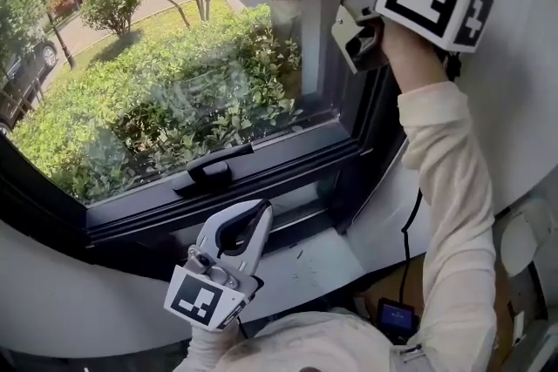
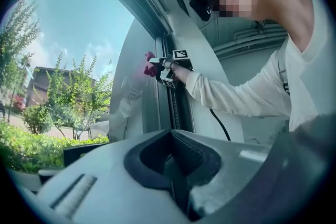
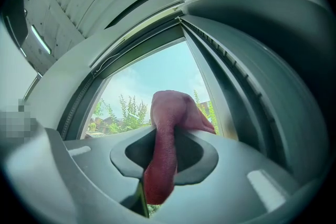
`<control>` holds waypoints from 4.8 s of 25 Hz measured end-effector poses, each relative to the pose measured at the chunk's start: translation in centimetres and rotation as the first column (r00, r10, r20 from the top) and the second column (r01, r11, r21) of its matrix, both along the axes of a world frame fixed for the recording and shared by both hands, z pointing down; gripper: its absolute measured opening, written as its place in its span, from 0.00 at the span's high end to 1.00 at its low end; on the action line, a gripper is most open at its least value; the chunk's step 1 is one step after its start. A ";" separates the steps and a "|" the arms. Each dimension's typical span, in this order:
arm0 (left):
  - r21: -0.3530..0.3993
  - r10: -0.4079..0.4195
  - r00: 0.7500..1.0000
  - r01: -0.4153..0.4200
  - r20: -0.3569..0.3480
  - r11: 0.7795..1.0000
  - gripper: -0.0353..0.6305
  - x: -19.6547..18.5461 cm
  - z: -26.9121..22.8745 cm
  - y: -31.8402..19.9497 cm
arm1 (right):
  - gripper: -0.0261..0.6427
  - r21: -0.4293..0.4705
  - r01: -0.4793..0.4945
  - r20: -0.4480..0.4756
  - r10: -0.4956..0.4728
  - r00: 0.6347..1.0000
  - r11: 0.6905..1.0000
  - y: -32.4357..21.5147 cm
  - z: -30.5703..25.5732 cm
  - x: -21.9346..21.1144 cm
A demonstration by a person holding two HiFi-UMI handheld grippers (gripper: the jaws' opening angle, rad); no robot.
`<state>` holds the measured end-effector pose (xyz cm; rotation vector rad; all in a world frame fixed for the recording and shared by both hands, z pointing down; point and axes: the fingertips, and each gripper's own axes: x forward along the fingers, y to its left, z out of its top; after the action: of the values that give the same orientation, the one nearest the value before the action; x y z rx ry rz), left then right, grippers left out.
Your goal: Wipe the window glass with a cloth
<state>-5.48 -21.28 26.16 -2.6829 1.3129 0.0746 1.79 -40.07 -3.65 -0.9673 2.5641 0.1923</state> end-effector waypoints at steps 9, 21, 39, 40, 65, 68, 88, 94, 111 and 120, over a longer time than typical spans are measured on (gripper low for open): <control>-0.009 0.005 1.000 -0.005 -0.015 1.000 0.95 -0.5 1.0 1.5 | 0.81 -0.051 0.025 0.028 -0.023 0.999 0.998 0.6 2.1 -1.4; 0.006 -0.085 0.994 0.086 -0.067 0.996 0.95 -6.5 0.7 4.2 | 0.81 0.015 0.039 -0.023 -0.039 0.999 0.999 5.2 2.2 -11.1; 0.014 -0.124 0.989 0.125 -0.081 0.992 0.95 -10.5 0.7 7.0 | 0.81 0.039 0.076 -0.182 -0.067 0.981 0.996 8.9 8.4 -19.2; 0.013 -0.126 0.989 0.128 -0.077 0.992 0.95 -10.4 0.8 7.2 | 0.81 0.028 0.082 -0.185 -0.076 0.980 0.996 8.9 9.2 -19.3; 0.025 -0.069 0.998 0.070 -0.013 0.997 0.95 -3.9 0.1 4.4 | 0.80 0.001 -0.115 -0.168 0.113 0.979 0.993 1.8 10.1 -5.3; 0.026 -0.060 0.998 0.060 -0.008 0.998 0.95 -3.2 0.1 3.9 | 0.80 -0.010 -0.137 -0.152 0.134 0.979 0.991 0.9 10.0 -3.5; -0.013 -0.048 0.998 0.049 0.026 0.999 0.95 -1.8 1.1 2.2 | 0.80 -0.079 -0.172 -0.062 0.167 0.984 0.982 -0.6 15.0 0.5; -0.022 -0.033 0.999 0.033 0.011 0.999 0.95 -2.1 1.7 2.4 | 0.81 -0.073 -0.166 -0.076 0.161 0.984 0.983 0.5 16.1 -1.7; -0.015 -0.049 0.998 0.048 -0.039 0.999 0.95 -7.6 2.3 4.6 | 0.81 -0.043 -0.091 -0.137 0.084 0.987 0.995 5.6 18.3 -12.9; 0.037 -0.084 0.996 0.085 -0.033 0.996 0.95 -11.4 -1.3 5.0 | 0.81 -0.039 -0.014 -0.147 0.009 0.989 0.999 8.4 17.8 -18.8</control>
<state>-16.90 -16.26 24.87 -2.6010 1.4172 0.1311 -16.97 -31.62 14.11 -1.0179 2.7062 0.2237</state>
